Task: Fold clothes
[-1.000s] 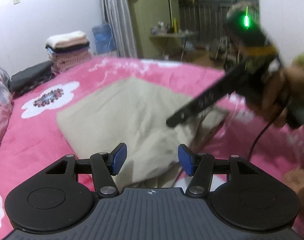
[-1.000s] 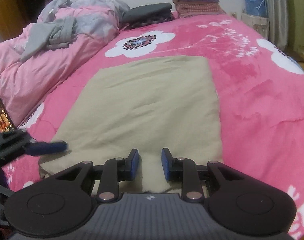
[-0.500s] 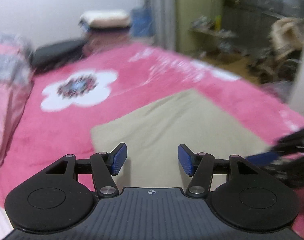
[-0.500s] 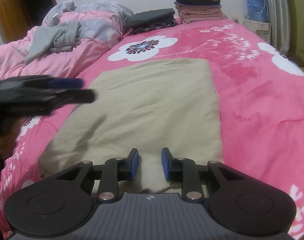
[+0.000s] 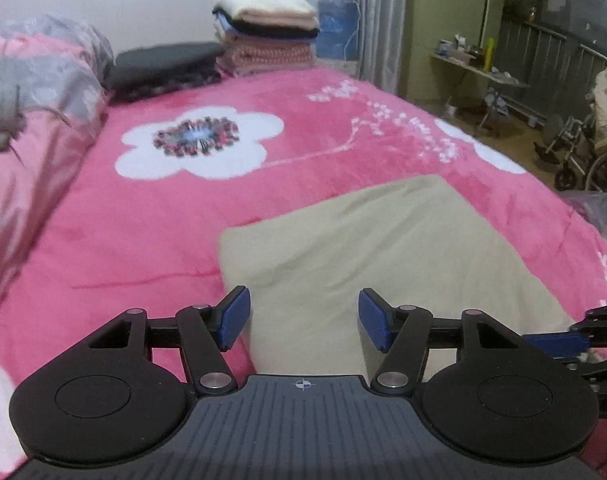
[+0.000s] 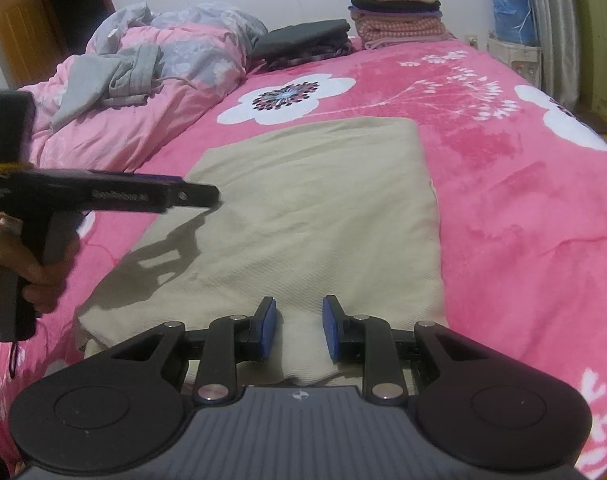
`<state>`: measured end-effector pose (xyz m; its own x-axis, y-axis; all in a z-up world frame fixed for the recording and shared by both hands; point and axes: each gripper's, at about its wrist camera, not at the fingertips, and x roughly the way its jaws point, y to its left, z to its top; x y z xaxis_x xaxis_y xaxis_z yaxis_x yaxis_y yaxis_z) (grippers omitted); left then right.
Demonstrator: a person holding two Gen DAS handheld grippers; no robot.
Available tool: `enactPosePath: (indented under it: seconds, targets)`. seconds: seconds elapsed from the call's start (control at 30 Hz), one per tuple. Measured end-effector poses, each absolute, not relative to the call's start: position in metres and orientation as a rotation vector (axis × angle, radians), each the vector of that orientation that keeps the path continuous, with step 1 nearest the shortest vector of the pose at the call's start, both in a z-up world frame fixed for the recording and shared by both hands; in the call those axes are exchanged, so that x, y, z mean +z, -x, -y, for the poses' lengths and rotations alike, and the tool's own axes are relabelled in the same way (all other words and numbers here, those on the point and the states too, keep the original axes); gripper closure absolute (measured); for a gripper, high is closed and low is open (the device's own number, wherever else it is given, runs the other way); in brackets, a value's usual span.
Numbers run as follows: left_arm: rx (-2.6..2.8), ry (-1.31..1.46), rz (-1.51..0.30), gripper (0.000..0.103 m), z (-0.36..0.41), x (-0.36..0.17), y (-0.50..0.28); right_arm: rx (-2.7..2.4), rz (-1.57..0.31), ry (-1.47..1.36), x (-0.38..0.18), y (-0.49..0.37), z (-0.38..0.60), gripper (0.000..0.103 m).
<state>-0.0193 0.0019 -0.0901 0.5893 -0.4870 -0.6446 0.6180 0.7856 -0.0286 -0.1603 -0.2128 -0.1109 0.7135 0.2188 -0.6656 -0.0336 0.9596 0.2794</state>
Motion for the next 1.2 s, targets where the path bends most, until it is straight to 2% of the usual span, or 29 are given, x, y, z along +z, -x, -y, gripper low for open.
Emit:
enactPosePath:
  seconds: [0.23,0.47,1.2]
  targets:
    - [-0.673,-0.261,-0.683,0.043,-0.002,-0.073,0.058,0.142,-0.764,-0.255,-0.111,0.160,0.213,0.076]
    - [-0.694,-0.377,-0.723,0.042,0.011,-0.108,0.084,0.141,-0.763,-0.254,-0.111,0.160,0.213,0.076]
    - [-0.638,-0.318,-0.764,0.038,0.010,-0.109,0.082,0.137,-0.756,-0.251,-0.113,0.161,0.212,0.076]
